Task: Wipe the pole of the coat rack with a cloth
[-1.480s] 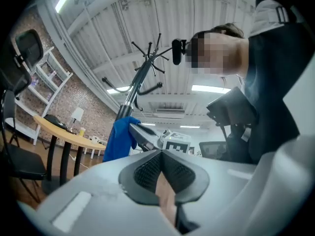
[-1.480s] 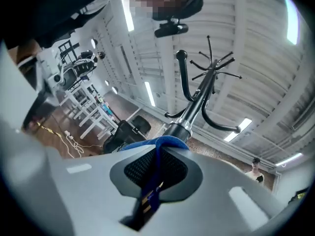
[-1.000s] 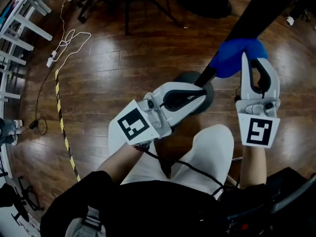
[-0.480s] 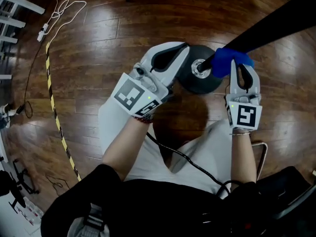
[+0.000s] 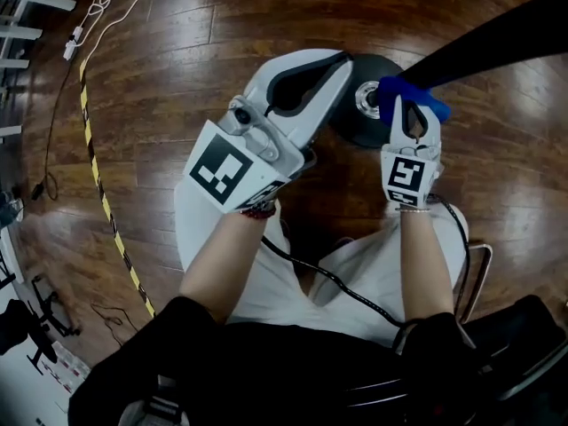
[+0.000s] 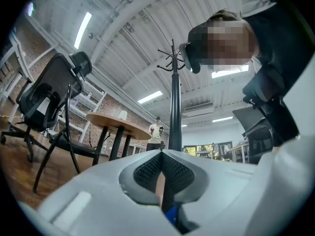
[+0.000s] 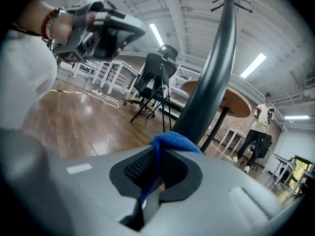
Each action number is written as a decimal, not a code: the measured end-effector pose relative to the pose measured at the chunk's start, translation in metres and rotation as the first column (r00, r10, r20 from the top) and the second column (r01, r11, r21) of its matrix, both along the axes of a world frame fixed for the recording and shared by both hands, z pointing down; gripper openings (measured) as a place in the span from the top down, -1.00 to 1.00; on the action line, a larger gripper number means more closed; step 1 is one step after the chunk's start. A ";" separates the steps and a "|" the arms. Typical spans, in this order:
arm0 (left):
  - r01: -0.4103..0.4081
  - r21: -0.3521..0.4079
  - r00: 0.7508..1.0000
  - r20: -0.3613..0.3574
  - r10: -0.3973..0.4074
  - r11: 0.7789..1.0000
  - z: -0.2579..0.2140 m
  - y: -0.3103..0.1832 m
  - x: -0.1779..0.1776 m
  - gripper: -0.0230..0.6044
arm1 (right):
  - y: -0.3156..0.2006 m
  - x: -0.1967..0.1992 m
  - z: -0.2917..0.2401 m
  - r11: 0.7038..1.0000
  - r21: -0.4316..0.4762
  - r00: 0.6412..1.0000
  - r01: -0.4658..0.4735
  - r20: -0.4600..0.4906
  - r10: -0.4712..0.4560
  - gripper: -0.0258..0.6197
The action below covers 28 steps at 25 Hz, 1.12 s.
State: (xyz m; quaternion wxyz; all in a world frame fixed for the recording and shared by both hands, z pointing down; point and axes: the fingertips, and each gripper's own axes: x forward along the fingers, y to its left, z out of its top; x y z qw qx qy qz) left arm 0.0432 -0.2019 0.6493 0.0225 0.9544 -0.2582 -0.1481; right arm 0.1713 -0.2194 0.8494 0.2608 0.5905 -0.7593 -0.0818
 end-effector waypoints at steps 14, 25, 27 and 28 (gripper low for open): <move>0.085 -0.054 0.981 -0.170 -0.093 0.995 -0.011 -0.006 -0.042 0.95 | 0.000 0.011 0.174 0.866 -0.497 0.993 -0.062 0.057 0.104 0.86; 0.081 -0.048 0.983 -0.162 -0.087 0.996 -0.026 0.010 -0.033 0.95 | 0.000 0.065 0.230 0.655 -0.706 0.761 -0.270 0.261 0.595 0.86; 0.096 -0.047 0.983 -0.154 -0.103 0.994 -0.025 0.011 -0.033 0.95 | -0.003 0.068 0.229 0.662 -0.695 0.757 -0.281 0.263 0.597 0.86; 0.101 -0.047 0.983 -0.147 -0.107 0.994 -0.024 0.012 -0.033 0.95 | -0.004 0.068 0.226 0.672 -0.686 0.758 -0.280 0.271 0.593 0.86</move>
